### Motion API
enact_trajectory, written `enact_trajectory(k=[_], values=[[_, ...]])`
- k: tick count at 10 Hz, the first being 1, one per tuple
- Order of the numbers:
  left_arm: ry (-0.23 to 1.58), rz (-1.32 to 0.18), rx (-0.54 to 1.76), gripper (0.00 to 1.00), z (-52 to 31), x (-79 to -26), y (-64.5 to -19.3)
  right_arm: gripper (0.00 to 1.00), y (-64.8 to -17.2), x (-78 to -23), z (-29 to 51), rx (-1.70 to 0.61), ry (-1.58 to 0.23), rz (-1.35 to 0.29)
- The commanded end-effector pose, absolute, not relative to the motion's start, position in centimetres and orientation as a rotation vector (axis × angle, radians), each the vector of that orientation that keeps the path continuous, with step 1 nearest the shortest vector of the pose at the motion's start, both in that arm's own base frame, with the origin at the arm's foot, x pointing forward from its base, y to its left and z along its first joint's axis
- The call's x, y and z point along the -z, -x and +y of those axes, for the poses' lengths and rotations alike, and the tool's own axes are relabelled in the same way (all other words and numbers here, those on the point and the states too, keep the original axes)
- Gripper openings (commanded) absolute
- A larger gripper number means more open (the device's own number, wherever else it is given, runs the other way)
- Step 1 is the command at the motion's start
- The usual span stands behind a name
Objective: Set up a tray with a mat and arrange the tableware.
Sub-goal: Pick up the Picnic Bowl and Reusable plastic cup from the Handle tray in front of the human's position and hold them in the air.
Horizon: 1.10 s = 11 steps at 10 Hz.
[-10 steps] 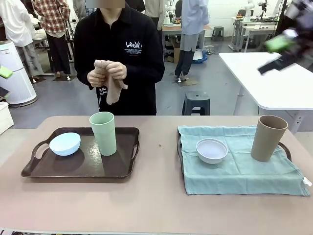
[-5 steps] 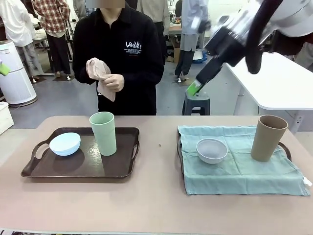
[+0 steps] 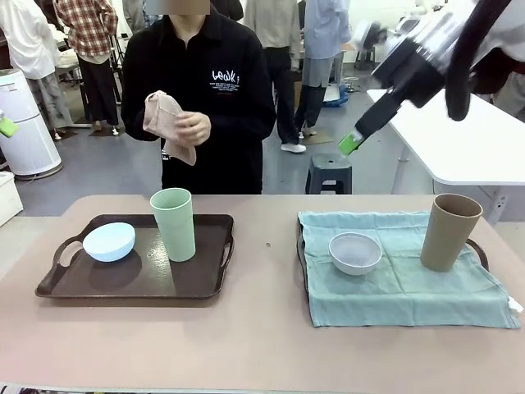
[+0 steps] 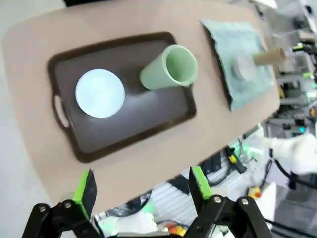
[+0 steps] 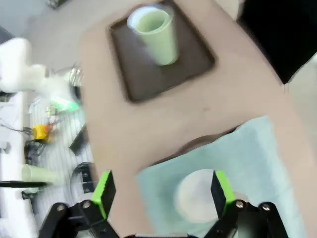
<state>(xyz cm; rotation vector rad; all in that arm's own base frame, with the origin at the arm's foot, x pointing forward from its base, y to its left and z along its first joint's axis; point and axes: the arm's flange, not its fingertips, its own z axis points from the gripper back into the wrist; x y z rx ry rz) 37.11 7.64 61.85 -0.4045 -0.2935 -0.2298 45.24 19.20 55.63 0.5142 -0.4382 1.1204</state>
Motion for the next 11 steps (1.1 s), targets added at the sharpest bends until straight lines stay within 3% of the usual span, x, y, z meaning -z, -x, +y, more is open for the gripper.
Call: enact_trajectory(k=[1,2,4,5,6,8,9,10,11], values=[[0.207,-0.250,0.044,0.96,4.8,-60.6,-41.9,1.00,-49.7,-49.1,27.4,-1.273,-0.223,-0.658],[0.061,-0.279,-0.068,0.96,4.2,-58.9,-43.1,1.00,-50.4,-46.4,29.6,-1.325,-0.186,-0.696],[-0.202,-0.274,-0.110,0.96,3.2,-54.4,-45.3,1.00,-50.9,-43.6,33.0,-1.406,-0.420,-0.792],[-0.196,-0.230,-0.049,0.96,3.2,-53.4,-45.0,1.00,-49.7,-43.8,33.3,-1.415,-0.519,-0.750],[-0.044,-0.371,-0.036,0.96,3.1,-56.5,-45.5,1.00,-49.5,-44.1,33.4,-1.372,-0.265,-0.719],[-0.044,-0.371,-0.036,0.96,3.1,-56.5,-45.5,1.00,-49.5,-44.1,33.4,-1.372,-0.265,-0.719],[-0.044,-0.371,-0.036,0.96,3.1,-56.5,-45.5,1.00,-49.9,-43.3,34.9,-1.391,-0.329,-0.752],[-0.092,-0.363,-0.055,0.96,2.9,-55.6,-45.8,1.00,-51.4,-41.6,35.5,-1.401,-0.516,-0.878],[-0.004,-0.305,-0.065,0.96,3.1,-54.7,-46.4,1.00,-51.9,-39.5,37.3,-1.440,-0.753,-0.845]])
